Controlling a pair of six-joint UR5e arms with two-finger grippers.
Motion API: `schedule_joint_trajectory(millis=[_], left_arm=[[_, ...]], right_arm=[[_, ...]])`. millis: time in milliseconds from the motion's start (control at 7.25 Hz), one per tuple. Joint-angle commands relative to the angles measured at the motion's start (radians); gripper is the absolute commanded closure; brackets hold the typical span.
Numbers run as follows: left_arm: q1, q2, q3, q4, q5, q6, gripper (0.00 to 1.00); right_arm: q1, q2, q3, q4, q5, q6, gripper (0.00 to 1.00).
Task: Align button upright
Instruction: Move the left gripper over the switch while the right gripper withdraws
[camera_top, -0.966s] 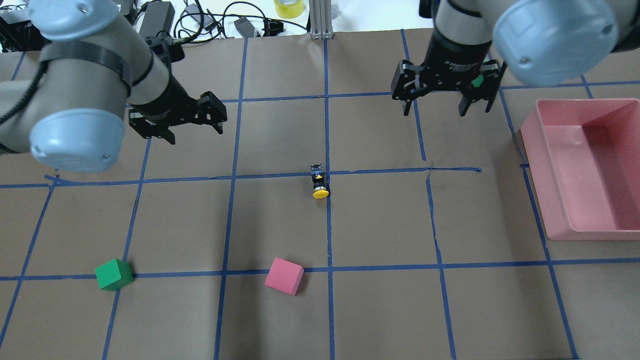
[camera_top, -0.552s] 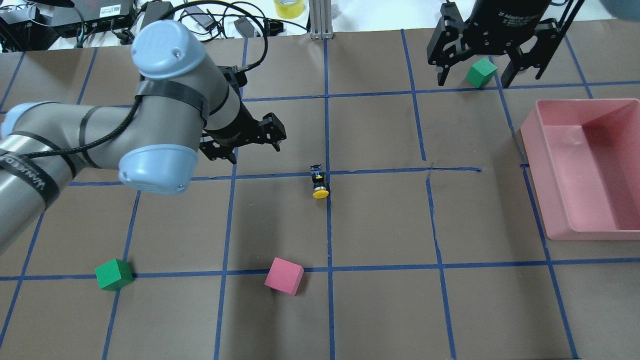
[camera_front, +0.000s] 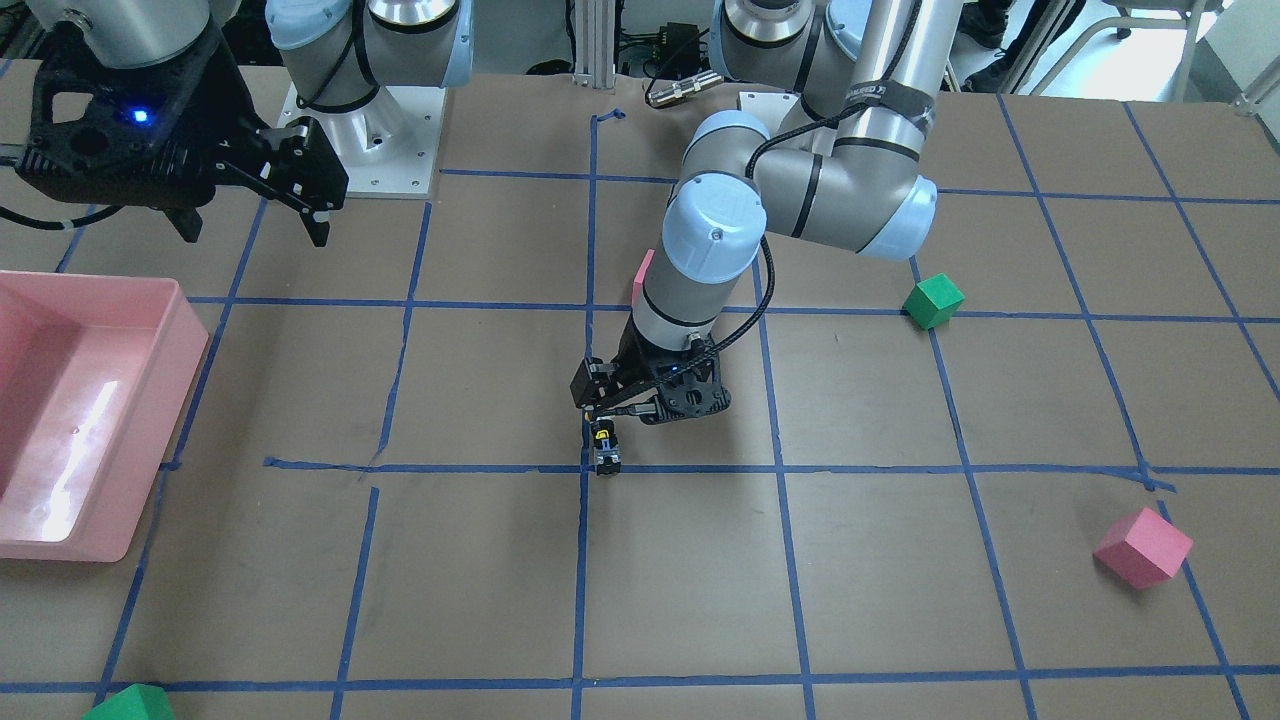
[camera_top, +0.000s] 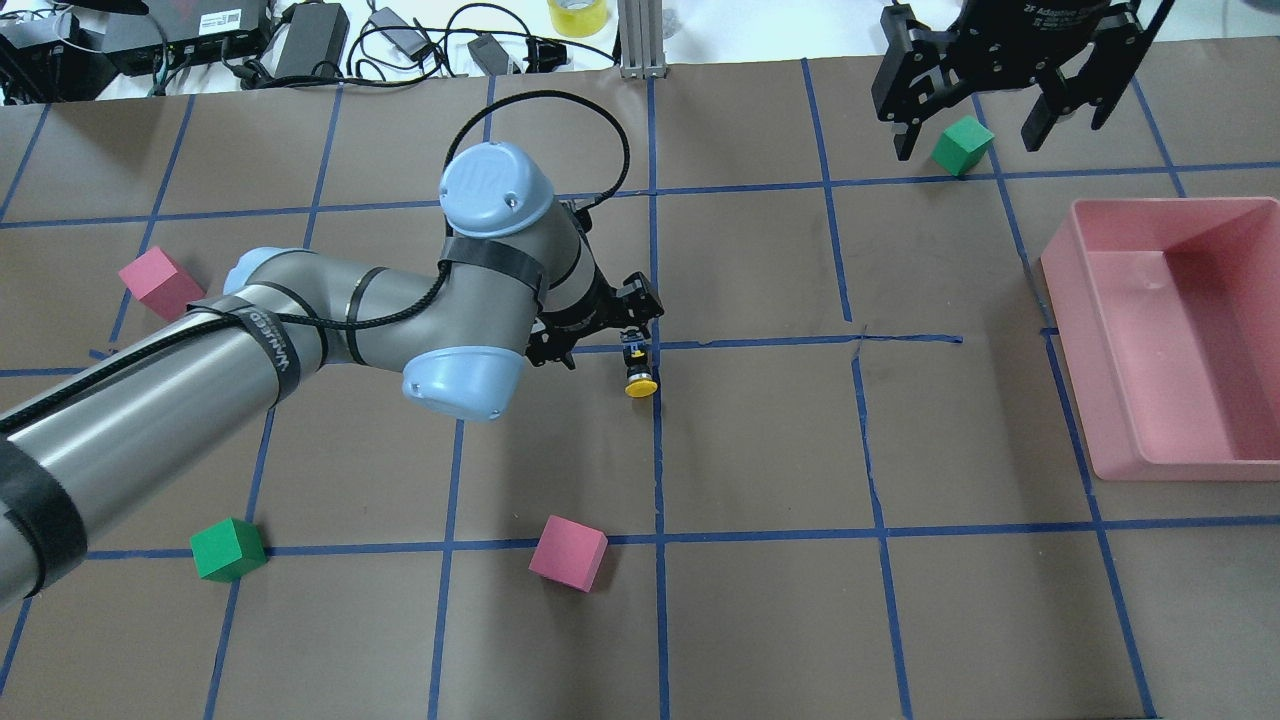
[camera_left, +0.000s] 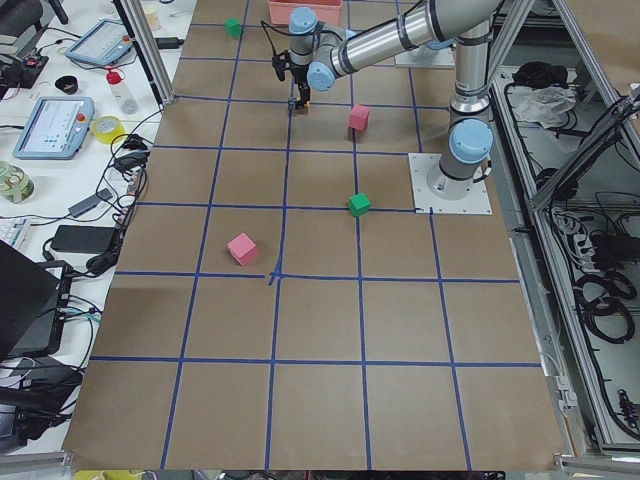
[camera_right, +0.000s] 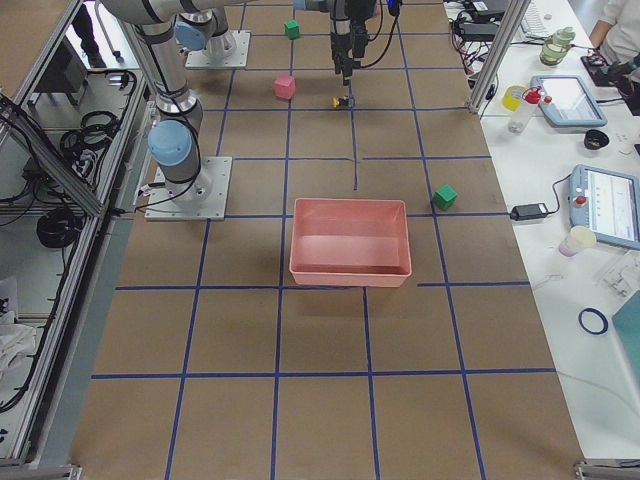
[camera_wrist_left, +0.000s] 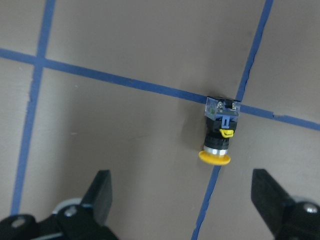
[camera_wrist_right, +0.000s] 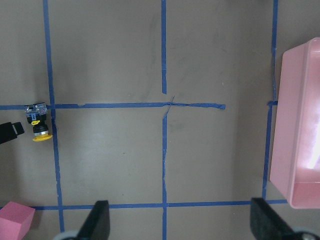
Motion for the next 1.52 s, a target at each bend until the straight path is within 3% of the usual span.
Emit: schedule_joint_trajectory(millis=[0,138,276,1103,1241,1379], left_arm=[[-0.047,-0.047,-0.015,0.032,0.001,-0.058,0.02],[-0.048,-0.047,-0.027,0.032,0.003,-0.060,0.15],[-0.048,-0.053,-0.029,0.031,0.001,-0.060,0.21],[-0.048,-0.092,-0.017,0.098,0.017,-0.063,0.21],[-0.048,-0.087,-0.017,0.098,0.012,-0.105,0.40],[-0.048,-0.092,-0.018,0.097,0.004,-0.142,0.72]], right_arm=[[0.010,-0.005,-0.004,0.001,0.007,0.001,0.00],[0.010,-0.002,-0.004,0.001,0.018,0.002,0.00],[0.010,-0.002,-0.004,0.000,0.019,0.002,0.00],[0.010,0.000,-0.002,-0.031,0.019,-0.002,0.00],[0.010,0.000,-0.002,-0.031,0.021,-0.001,0.00],[0.010,0.000,-0.002,-0.032,0.012,-0.005,0.00]])
